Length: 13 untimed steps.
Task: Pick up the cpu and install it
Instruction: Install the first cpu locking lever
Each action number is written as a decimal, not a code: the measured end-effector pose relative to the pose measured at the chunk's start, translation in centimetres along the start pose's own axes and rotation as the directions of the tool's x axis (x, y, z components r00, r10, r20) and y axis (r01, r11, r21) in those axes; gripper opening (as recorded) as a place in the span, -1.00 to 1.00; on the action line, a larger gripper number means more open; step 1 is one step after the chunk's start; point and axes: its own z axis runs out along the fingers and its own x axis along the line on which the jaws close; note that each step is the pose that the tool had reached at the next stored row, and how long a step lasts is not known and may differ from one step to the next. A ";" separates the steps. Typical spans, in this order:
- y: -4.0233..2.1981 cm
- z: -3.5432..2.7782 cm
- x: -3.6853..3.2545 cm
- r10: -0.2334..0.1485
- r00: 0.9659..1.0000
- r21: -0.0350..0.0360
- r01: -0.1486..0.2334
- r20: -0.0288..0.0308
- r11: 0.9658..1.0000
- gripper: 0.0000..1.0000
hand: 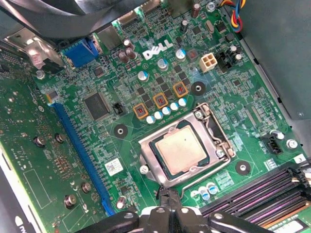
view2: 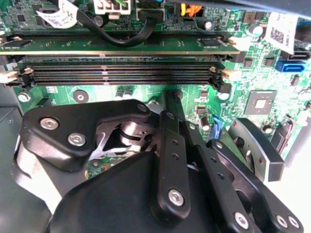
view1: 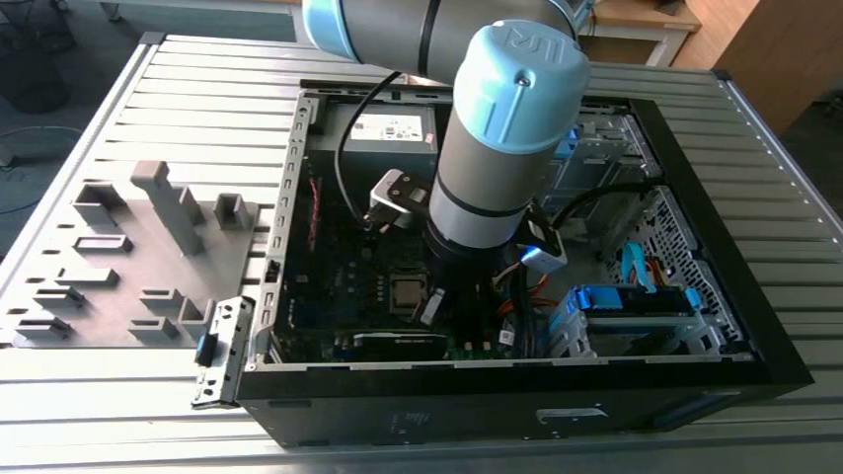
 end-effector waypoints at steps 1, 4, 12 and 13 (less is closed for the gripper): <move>0.01 0.00 0.00 0.000 1.000 0.000 0.000 0.000 1.000 -0.79; 0.01 0.00 0.01 0.000 1.000 0.000 0.000 0.000 1.000 -0.79; 0.01 0.01 0.01 0.000 1.000 -0.003 0.000 0.003 1.000 -0.79; 0.00 0.01 0.01 -0.001 1.000 -0.007 0.001 0.002 1.000 -0.79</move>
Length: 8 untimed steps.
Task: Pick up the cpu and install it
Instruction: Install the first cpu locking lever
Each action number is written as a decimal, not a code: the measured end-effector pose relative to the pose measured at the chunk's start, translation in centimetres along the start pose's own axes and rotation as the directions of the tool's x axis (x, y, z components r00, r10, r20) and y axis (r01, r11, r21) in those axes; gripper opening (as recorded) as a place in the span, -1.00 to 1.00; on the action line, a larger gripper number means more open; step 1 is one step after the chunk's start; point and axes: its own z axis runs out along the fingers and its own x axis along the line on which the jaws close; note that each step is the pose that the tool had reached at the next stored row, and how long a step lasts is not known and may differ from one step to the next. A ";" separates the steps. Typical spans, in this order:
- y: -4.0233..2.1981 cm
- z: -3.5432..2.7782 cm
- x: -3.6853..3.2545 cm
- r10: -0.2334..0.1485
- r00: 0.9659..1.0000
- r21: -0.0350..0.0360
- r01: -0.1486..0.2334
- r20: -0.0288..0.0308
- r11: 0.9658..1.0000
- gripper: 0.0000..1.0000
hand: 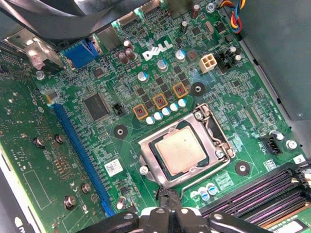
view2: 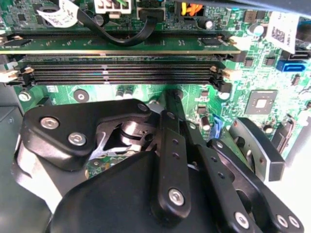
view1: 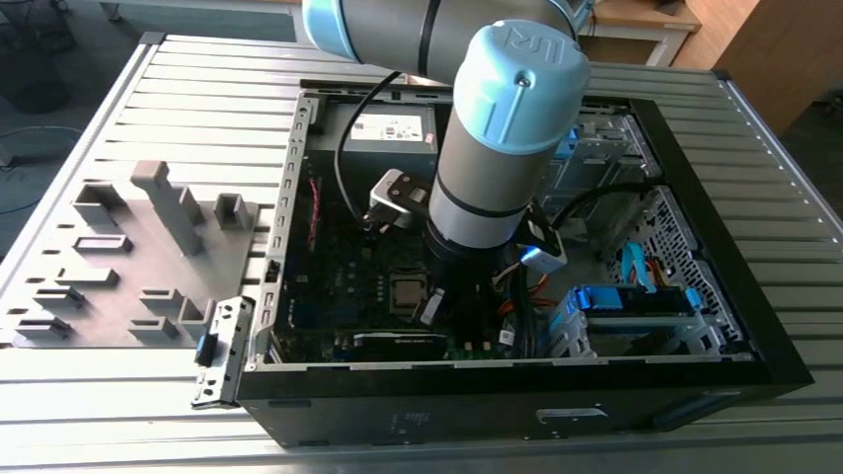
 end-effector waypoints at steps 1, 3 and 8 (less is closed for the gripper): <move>0.00 0.00 0.00 0.000 1.000 -0.005 0.000 0.000 1.000 -0.79; 0.01 0.01 -0.01 0.000 1.000 -0.005 0.000 0.000 1.000 -0.79; 0.02 0.02 -0.01 0.000 1.000 -0.005 0.000 0.000 1.000 -0.79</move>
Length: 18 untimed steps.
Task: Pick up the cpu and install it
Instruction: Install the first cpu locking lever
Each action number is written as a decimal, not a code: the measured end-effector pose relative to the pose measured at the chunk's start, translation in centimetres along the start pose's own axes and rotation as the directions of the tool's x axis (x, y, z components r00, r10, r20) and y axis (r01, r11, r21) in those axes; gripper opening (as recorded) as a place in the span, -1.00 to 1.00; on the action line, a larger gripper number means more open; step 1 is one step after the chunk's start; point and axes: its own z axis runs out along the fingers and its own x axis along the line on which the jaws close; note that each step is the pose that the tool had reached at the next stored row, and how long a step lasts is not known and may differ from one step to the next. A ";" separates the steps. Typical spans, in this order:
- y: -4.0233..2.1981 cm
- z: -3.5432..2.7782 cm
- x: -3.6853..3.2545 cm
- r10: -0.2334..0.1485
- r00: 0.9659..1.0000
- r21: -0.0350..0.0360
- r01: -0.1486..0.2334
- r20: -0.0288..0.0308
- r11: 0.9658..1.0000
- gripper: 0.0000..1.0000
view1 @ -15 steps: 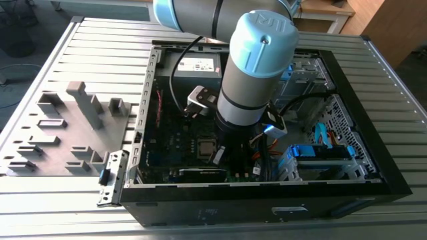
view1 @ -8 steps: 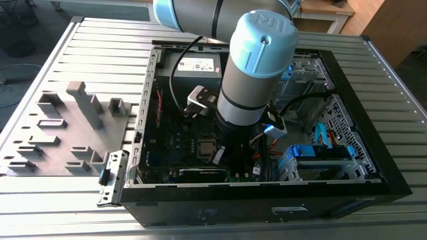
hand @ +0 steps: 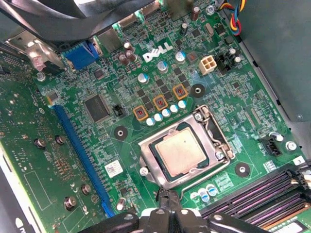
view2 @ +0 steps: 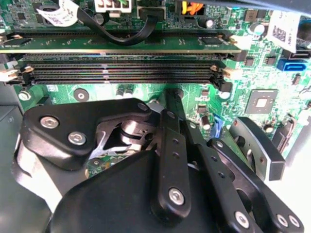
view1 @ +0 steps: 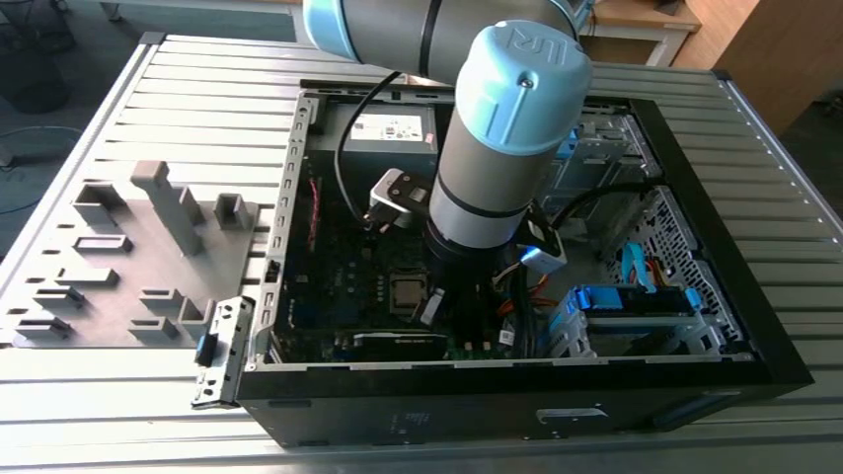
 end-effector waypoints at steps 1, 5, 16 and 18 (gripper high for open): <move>0.02 0.00 0.01 0.000 1.000 0.000 0.000 0.000 1.000 -0.79; 0.01 0.00 0.01 0.000 1.000 0.000 0.000 0.000 1.000 -0.79; -0.21 -0.40 -0.13 0.000 1.000 0.000 0.000 0.002 1.000 -0.79; -0.20 -0.82 -0.09 0.000 1.000 0.000 0.000 0.000 1.000 -0.79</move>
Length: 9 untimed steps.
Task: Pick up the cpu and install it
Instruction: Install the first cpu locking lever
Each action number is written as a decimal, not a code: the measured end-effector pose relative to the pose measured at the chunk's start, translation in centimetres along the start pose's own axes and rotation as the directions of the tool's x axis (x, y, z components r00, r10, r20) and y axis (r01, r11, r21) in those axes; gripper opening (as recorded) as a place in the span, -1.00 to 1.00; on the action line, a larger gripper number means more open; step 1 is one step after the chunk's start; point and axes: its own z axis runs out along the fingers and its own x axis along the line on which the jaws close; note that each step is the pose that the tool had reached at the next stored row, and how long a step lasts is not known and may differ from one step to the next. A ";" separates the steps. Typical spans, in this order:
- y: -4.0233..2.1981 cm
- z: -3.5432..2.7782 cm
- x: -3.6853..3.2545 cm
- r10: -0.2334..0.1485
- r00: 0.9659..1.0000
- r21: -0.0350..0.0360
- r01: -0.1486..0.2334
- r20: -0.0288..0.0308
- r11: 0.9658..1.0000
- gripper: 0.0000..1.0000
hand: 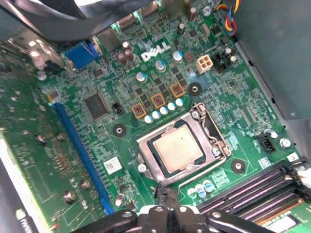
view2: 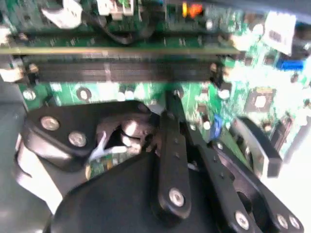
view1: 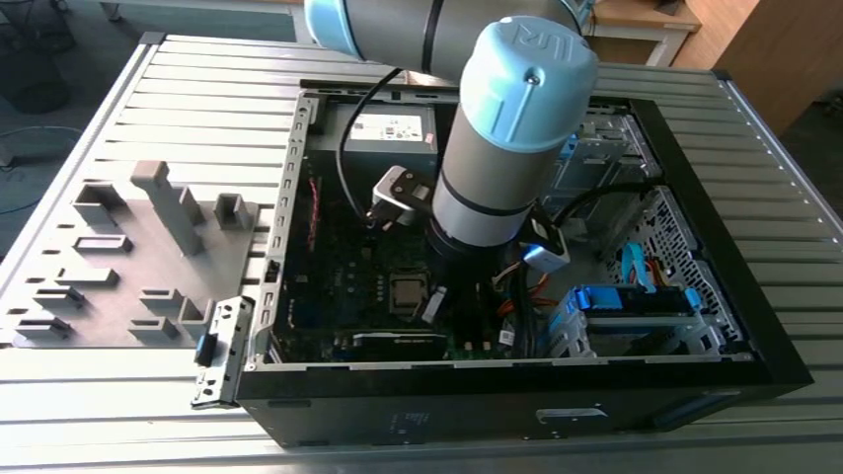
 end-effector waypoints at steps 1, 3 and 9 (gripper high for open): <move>0.01 -0.18 0.00 0.000 1.000 0.000 0.000 0.001 1.000 -0.79; 0.04 -0.74 0.03 0.000 1.000 0.000 0.000 0.000 1.000 -0.79; 0.16 -3.31 0.16 0.000 1.000 0.000 0.000 0.000 1.000 -0.79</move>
